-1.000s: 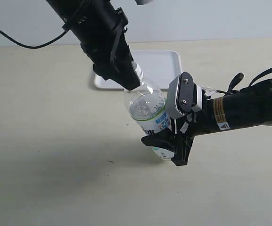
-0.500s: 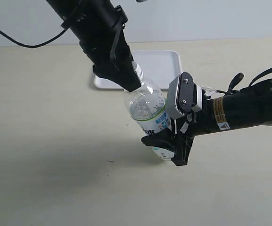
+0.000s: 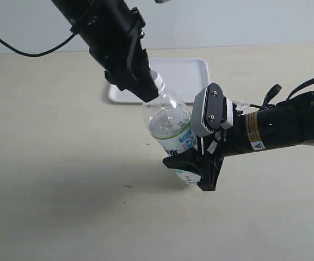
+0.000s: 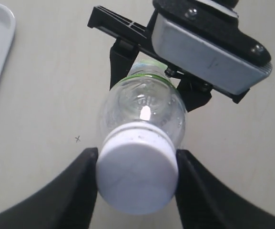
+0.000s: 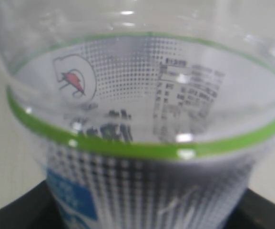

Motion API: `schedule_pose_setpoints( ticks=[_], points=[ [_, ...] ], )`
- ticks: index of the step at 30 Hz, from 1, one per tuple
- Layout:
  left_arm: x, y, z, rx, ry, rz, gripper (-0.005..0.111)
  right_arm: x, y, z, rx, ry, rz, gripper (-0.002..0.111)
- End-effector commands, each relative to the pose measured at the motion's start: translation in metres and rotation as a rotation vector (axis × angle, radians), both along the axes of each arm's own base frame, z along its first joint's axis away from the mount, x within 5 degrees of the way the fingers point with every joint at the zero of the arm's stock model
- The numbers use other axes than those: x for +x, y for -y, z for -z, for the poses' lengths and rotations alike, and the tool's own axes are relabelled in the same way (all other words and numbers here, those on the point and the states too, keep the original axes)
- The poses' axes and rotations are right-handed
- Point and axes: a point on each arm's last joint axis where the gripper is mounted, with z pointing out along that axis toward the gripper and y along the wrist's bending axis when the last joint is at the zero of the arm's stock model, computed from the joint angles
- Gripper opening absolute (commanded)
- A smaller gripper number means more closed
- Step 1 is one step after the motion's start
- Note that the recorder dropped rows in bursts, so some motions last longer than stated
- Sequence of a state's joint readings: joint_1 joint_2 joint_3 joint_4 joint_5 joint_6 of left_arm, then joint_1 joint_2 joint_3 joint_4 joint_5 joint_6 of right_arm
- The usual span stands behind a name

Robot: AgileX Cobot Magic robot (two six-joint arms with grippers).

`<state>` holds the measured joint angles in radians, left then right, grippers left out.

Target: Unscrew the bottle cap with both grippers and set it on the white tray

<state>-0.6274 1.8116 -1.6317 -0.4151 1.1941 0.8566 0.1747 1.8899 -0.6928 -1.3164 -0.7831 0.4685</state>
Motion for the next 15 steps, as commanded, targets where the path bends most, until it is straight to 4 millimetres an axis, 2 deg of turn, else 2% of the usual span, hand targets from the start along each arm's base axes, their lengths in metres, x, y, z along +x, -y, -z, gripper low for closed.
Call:
schedule_pose_setpoints(
  ticks=[1,15],
  points=[
    [-0.0023,0.0001,-0.0059,-0.030,-0.056,-0.113,0.000,-0.0002,-0.0010,-0.0030,0.017,0.009,-0.007,0.000],
    [-0.0008,0.0004,-0.0061,-0.045,-0.299,-0.582,0.000,-0.0001,-0.0009,-0.0028,0.015,0.009,-0.006,0.000]
  ],
)
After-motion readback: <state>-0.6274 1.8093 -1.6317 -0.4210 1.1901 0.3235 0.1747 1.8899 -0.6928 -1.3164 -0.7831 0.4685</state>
